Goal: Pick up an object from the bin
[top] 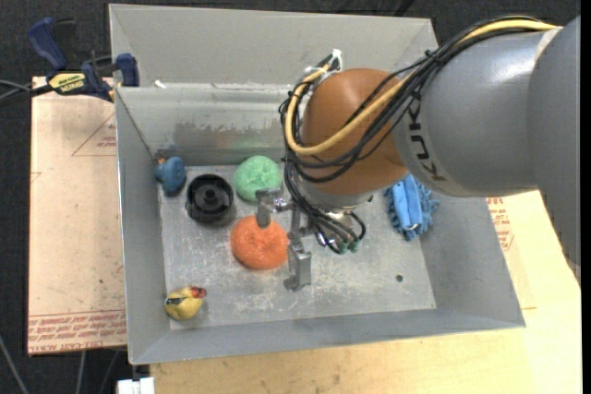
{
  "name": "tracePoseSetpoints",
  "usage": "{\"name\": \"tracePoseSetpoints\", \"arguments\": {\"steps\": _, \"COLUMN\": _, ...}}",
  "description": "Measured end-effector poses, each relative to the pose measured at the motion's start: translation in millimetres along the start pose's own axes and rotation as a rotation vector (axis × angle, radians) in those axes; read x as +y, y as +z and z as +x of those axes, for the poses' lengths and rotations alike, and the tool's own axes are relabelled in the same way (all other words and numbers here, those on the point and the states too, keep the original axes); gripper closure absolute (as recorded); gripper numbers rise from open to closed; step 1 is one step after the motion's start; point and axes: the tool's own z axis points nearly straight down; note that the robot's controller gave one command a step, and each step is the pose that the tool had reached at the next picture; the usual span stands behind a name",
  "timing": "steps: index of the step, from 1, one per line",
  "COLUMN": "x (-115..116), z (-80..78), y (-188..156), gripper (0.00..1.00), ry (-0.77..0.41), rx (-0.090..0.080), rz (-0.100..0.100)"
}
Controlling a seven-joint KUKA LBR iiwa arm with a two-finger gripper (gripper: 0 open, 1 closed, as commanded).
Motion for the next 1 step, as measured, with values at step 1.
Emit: {"name": "tracePoseSetpoints", "arguments": {"steps": 1, "x": 29.4, "z": -13.7, "y": 60.1, "gripper": 1.00, "ry": 0.220, "rx": -0.002, "rz": 0.000}}
